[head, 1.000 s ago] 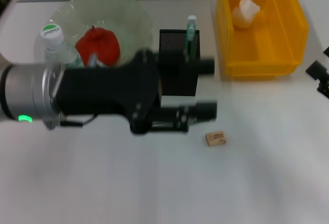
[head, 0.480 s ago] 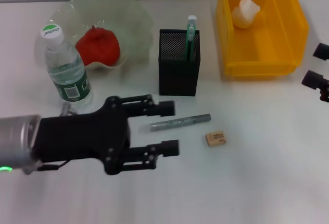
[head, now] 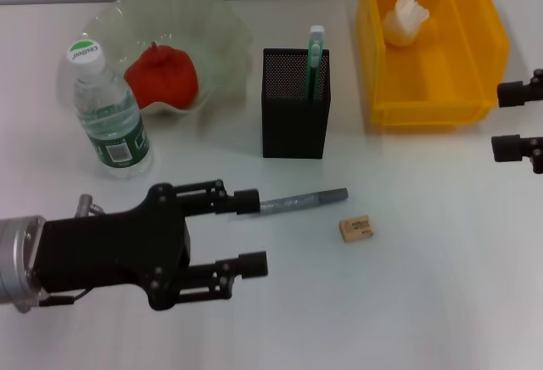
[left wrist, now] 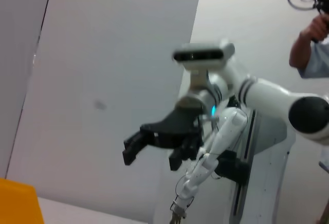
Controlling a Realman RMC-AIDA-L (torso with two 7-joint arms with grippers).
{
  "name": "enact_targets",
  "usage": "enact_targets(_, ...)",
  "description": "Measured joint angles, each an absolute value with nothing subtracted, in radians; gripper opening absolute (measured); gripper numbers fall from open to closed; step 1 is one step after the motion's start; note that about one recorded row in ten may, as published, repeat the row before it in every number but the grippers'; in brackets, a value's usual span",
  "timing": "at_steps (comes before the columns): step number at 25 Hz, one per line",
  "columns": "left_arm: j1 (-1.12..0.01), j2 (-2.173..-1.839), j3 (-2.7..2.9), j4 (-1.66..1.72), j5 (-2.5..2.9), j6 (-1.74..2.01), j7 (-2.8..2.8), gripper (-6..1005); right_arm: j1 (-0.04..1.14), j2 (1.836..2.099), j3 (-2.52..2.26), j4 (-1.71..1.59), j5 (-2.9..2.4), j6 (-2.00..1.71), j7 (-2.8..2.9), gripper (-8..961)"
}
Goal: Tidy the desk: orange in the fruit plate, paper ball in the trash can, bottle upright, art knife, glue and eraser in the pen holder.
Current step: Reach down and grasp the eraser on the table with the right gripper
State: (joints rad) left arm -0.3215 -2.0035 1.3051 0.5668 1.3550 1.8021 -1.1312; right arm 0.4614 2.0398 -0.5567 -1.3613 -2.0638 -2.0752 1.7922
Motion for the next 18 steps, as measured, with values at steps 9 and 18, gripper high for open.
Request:
enact_targets(9, -0.315, -2.006, 1.299, 0.558, 1.399, 1.800, -1.106, 663, 0.631, 2.004, -0.742, -1.526, -2.257, -2.102, 1.951, 766)
enact_targets(18, -0.310, -2.007, 1.298, 0.558, 1.401, 1.797, -1.100, 663, 0.756, 2.015, -0.983, -1.493, -2.416, -2.092, 2.024, 768)
